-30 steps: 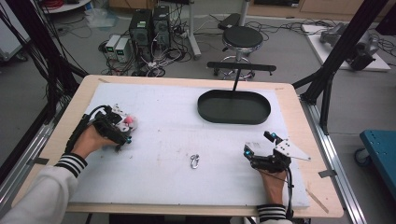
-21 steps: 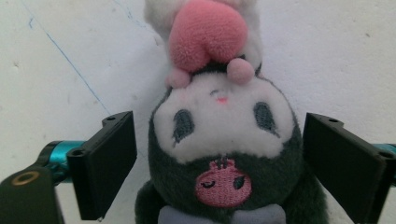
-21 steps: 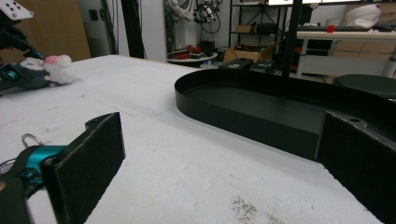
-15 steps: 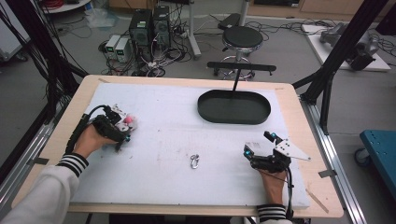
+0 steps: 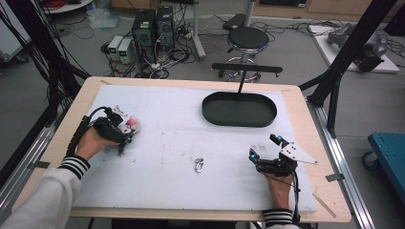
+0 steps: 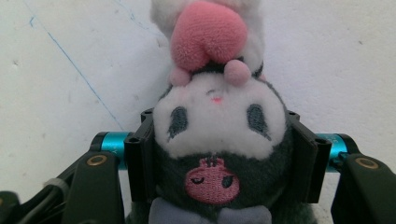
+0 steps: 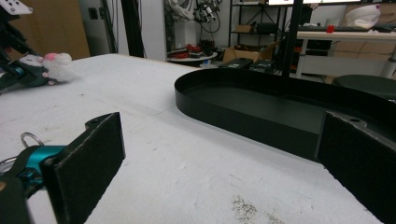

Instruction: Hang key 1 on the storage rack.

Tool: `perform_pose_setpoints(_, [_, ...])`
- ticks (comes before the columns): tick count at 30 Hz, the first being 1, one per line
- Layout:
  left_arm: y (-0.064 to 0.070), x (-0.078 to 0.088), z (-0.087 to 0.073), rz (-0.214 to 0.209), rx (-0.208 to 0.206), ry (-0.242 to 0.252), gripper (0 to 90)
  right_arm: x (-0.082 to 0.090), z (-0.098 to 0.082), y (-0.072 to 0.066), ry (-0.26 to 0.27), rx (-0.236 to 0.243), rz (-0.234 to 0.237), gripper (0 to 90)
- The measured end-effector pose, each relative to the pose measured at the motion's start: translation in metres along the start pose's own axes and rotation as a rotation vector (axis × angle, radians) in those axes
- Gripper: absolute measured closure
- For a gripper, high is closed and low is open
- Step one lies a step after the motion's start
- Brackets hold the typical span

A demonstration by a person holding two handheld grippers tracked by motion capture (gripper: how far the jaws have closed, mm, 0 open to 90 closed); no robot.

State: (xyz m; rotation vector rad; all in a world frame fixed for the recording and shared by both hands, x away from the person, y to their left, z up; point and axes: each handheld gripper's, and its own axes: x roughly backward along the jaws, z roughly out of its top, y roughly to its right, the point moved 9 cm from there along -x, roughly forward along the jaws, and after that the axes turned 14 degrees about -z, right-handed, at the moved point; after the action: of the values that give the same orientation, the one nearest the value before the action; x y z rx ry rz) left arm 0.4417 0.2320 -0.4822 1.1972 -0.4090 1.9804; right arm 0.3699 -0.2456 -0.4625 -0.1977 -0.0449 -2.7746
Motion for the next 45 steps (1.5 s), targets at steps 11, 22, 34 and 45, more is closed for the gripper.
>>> perform_pose_setpoints(11, [0.009,0.021,0.01,-0.036,-0.004,0.111,38.4,-0.001,0.0,-0.001,0.003,0.021,-0.004,0.7])
perform_pose_setpoints(22, [0.027,0.045,0.021,-0.117,-0.035,0.244,38.5,0.001,0.003,0.0,-0.024,-0.006,-0.005,0.7])
perform_pose_setpoints(34, [0.054,0.07,0.043,-0.157,-0.122,0.334,38.5,0.004,0.04,-0.018,-0.006,-0.004,0.107,0.7])
perform_pose_setpoints(45, [0.086,0.083,0.068,-0.231,-0.217,0.403,38.5,-0.001,0.062,-0.046,-0.086,0.047,0.234,0.8])
